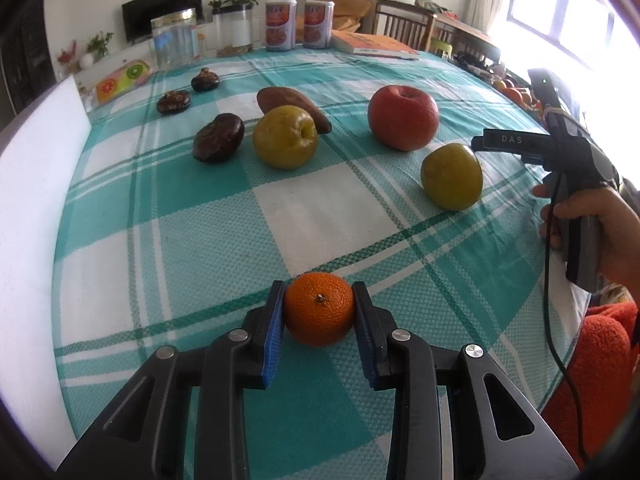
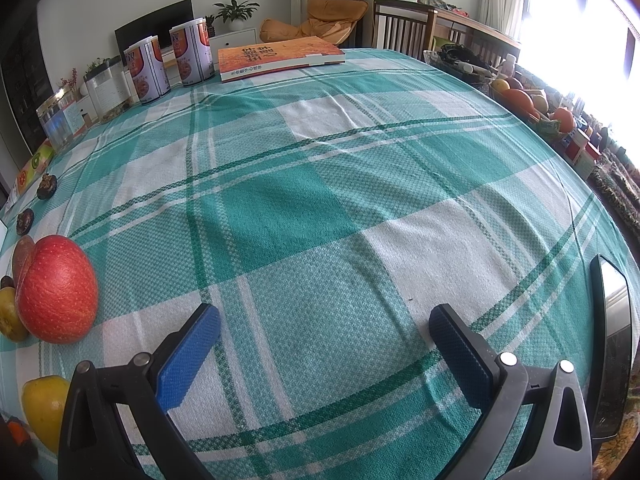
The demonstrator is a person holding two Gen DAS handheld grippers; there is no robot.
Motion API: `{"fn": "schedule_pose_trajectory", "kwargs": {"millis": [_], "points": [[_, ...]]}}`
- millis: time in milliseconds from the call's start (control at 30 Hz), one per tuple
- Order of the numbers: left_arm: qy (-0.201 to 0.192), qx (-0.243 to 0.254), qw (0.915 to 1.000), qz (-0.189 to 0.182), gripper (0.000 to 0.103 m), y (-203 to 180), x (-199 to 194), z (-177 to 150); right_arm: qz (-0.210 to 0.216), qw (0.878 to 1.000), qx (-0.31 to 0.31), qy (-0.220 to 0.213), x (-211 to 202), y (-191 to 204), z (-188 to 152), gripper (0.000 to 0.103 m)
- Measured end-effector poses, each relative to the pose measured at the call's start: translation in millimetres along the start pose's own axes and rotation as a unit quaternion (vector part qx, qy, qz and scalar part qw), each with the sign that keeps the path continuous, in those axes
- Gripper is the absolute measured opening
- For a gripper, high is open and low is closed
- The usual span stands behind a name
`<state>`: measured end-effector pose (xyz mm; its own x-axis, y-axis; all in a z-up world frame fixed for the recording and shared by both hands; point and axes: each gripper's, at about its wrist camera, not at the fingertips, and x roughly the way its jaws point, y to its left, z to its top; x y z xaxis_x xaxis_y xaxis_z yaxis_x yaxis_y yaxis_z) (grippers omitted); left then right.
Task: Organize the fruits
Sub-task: 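Grasp the orange tangerine with the left tool, then grasp a yellow pear with the right tool while the left tool holds the tangerine, then carry both fruits over the white box and open both tools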
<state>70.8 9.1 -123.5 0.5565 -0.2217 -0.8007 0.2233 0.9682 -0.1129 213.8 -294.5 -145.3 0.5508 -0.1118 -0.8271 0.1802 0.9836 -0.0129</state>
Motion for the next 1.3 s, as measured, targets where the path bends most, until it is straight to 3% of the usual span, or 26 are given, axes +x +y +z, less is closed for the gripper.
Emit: {"fn": "schedule_pose_trajectory", "kwargs": {"millis": [100,167,300,367,433,500,567,600,667,767,833,933,1000,1167,1233,1300], "points": [[0.009,-0.027,0.9994,-0.018,0.033,10.5,-12.2,-9.9,0.038,0.999,0.016,0.012,-11.0,-8.2,-3.9,0.101],[0.011,-0.037,0.9990,-0.020,0.033,17.1,-22.3,-17.8,0.100,0.994,0.040,0.006,-34.4,-7.4,-15.8,0.096],[0.015,-0.048,0.9985,-0.023,0.033,23.6,-37.7,-29.9,0.199,0.979,-0.033,0.005,-88.2,38.4,-45.8,0.096],[0.012,-0.050,0.9984,-0.026,0.033,22.1,-43.6,-30.7,0.226,0.972,-0.058,0.002,-101.6,61.8,-55.4,0.096],[0.004,-0.048,0.9985,-0.026,0.033,19.9,-50.2,-28.2,0.223,0.970,-0.093,0.012,-101.5,88.9,-57.2,0.095],[-0.004,-0.049,0.9985,-0.024,0.033,19.4,-57.0,-24.9,0.195,0.973,-0.127,0.010,-97.0,112.8,-56.6,0.091],[-0.010,-0.053,0.9983,-0.023,0.033,20.9,-63.0,-21.8,0.184,0.973,-0.136,0.029,-85.4,126.8,-54.5,0.084],[-0.012,-0.055,0.9982,-0.022,0.033,23.0,-66.8,-21.7,0.177,0.974,-0.133,0.042,-77.6,129.5,-53.1,0.078],[-0.017,-0.060,0.9979,-0.020,0.033,27.3,-72.4,-22.4,0.178,0.974,-0.127,0.066,-65.7,131.0,-51.8,0.049],[-0.021,-0.076,0.9963,-0.032,0.032,37.0,-83.6,-24.4,0.182,0.975,-0.105,0.066,-71.3,123.5,-53.0,0.048],[-0.031,-0.091,0.9939,-0.055,0.032,44.6,-102.3,-24.5,0.211,0.971,-0.092,0.060,-90.6,122.2,-55.2,0.048],[-0.051,-0.102,0.9907,-0.074,0.032,61.3,-141.1,-22.0,0.282,0.952,-0.101,0.064,-132.8,145.8,-63.0,0.048],[-0.068,-0.115,0.9892,-0.060,0.032,81.7,-166.3,-21.2,0.338,0.929,-0.128,0.073,-161.1,180.4,-73.9,0.048],[-0.084,-0.188,0.9776,0.044,0.032,158.7,-201.0,-41.7,0.453,0.859,-0.220,0.087,-226.8,287.6,-115.8,0.048],[-0.073,-0.227,0.9676,0.084,0.032,190.5,-203.0,-58.7,0.479,0.834,-0.257,0.094,-244.4,327.0,-131.4,0.048],[-0.060,-0.257,0.9574,0.116,0.032,215.6,-202.1,-76.4,0.482,0.818,-0.297,0.102,-253.6,363.5,-149.1,0.048]]}}
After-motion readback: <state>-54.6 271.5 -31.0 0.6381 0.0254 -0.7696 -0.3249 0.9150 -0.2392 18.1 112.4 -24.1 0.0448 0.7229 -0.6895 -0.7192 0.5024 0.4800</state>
